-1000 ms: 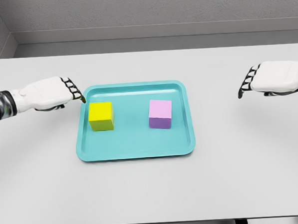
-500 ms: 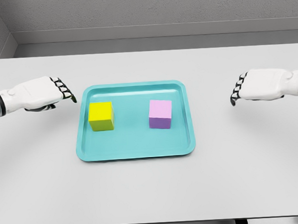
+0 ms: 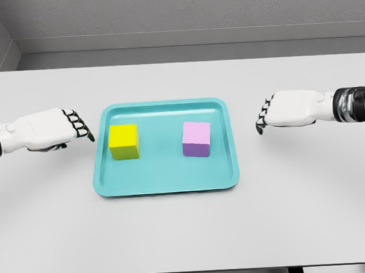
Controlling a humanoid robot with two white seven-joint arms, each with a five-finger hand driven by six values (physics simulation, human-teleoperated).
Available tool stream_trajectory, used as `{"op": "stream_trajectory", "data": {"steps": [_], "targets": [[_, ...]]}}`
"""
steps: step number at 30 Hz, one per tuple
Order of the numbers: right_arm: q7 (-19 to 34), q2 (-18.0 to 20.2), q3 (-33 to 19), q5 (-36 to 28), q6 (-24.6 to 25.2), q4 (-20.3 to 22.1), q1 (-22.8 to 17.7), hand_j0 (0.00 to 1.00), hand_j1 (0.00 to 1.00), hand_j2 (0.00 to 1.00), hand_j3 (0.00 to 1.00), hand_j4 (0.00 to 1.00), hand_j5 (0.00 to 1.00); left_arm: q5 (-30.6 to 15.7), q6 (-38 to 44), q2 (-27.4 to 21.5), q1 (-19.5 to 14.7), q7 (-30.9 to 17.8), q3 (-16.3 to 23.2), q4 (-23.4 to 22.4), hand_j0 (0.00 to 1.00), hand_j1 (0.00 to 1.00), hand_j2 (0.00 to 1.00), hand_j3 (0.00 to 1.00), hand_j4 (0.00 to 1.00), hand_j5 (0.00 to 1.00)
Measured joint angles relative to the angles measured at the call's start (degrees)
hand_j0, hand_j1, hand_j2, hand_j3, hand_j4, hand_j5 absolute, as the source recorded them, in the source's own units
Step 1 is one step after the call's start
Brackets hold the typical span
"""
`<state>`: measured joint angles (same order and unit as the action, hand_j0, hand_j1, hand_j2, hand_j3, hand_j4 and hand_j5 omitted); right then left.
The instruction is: Push two cubes
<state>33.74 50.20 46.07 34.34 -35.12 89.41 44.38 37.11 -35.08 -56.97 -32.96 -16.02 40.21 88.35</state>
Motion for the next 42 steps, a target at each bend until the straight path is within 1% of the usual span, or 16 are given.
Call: {"op": "stream_trajectory", "data": {"steps": [7, 8, 9, 18, 24, 28, 33, 42], "targets": [[1.1, -2.5, -0.1, 0.3, 0.0, -0.3, 0.1, 0.62, 0.62, 0.62, 0.62, 0.62, 0.62, 0.0, 0.0, 0.4, 0.1, 0.0, 0.1, -0.3, 0.74, 0.74, 0.74, 0.74, 0.74, 0.74], [1.1, -2.8, -0.1, 0.3, 0.0, -0.3, 0.1, 0.65, 0.65, 0.65, 0.65, 0.65, 0.65, 0.1, 0.0, 0.4, 0.0, 0.0, 0.1, -0.4, 0.74, 0.74, 0.74, 0.74, 0.74, 0.74], [1.2, -3.1, 0.0, 0.3, 0.0, -0.3, 0.1, 0.66, 0.66, 0.66, 0.66, 0.66, 0.66, 0.1, 0.0, 0.5, 0.0, 0.0, 0.1, -0.5, 0.74, 0.74, 0.74, 0.74, 0.74, 0.74], [1.3, -5.2, 0.2, 0.6, 0.0, -0.5, -0.1, 0.66, 0.66, 0.66, 0.66, 0.66, 0.66, 0.3, 0.0, 1.8, 0.1, -0.1, 0.1, -0.1, 0.74, 0.74, 0.74, 0.74, 0.74, 0.74], [1.3, -8.4, 0.5, 1.9, 0.0, -3.3, -0.3, 0.65, 0.65, 0.65, 0.65, 0.65, 0.65, 0.5, 0.0, 2.4, 0.3, -0.1, 0.2, -0.3, 0.74, 0.74, 0.74, 0.74, 0.74, 0.74], [1.3, -9.6, 0.5, 2.3, 0.0, -4.1, -0.3, 0.65, 0.65, 0.65, 0.65, 0.65, 0.65, 0.6, 0.0, 2.6, 0.5, -0.4, 0.3, -0.4, 0.74, 0.74, 0.74, 0.74, 0.74, 0.74], [1.3, -10.2, 0.5, 2.5, 0.0, -4.1, -0.2, 0.65, 0.65, 0.65, 0.65, 0.65, 0.65, 0.5, 0.0, 3.3, 0.5, -1.4, 0.3, -0.4, 0.74, 0.74, 0.74, 0.74, 0.74, 0.74], [1.3, -11.4, 0.6, 2.5, 0.0, -3.8, -0.3, 0.65, 0.65, 0.65, 0.65, 0.65, 0.65, 0.5, 0.0, 4.5, 0.4, -1.7, 0.3, -0.4, 0.74, 0.74, 0.74, 0.74, 0.74, 0.74]]}}
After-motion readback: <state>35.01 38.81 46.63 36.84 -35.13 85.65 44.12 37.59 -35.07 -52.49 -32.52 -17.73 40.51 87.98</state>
